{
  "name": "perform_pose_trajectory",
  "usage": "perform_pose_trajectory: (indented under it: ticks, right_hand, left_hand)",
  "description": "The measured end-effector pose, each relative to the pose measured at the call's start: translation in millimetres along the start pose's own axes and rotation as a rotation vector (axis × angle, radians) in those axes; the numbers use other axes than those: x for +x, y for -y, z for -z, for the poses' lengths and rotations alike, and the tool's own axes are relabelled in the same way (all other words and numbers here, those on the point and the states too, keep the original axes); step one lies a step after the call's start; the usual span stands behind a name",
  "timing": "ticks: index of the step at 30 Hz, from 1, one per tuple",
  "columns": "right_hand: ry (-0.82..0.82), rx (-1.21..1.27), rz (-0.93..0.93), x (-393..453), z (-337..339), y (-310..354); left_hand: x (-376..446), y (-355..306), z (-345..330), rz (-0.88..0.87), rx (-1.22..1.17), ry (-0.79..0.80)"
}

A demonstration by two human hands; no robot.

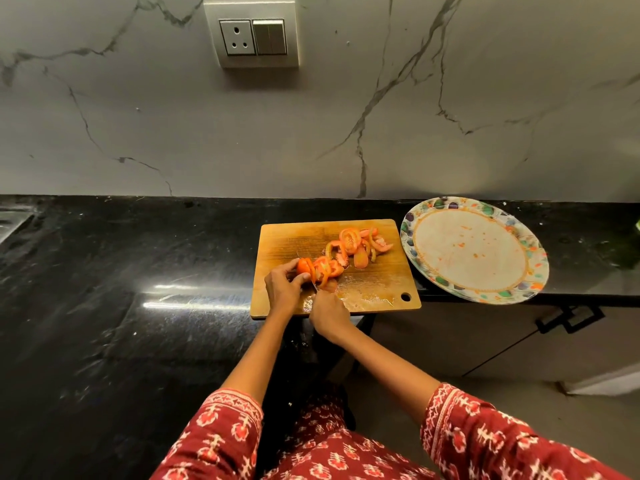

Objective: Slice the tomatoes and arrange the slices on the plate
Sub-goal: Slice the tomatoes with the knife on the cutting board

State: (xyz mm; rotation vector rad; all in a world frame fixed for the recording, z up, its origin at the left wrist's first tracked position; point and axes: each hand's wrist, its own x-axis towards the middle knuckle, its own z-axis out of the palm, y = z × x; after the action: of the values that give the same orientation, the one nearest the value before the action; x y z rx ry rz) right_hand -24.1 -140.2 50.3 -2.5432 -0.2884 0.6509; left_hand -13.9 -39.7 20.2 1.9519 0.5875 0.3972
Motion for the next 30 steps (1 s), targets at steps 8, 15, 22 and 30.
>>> perform_pose_trajectory:
  ticks: [8, 15, 22, 30]
  right_hand:
    - [-0.009, -0.125, 0.071, -13, -6, -20]
    - [0.006, -0.156, 0.076, -23, -7, -29]
    - [0.012, -0.073, 0.052, -23, 1, -30]
    - [-0.071, 0.000, 0.046, -13, 4, -13]
  left_hand:
    - [8, -1, 5, 0.013, 0.018, 0.005]
    - [21, 4, 12, 0.066, 0.009, 0.081]
    - [21, 2, 19, 0.013, 0.020, 0.217]
    - [16, 9, 16, -0.021, 0.016, 0.164]
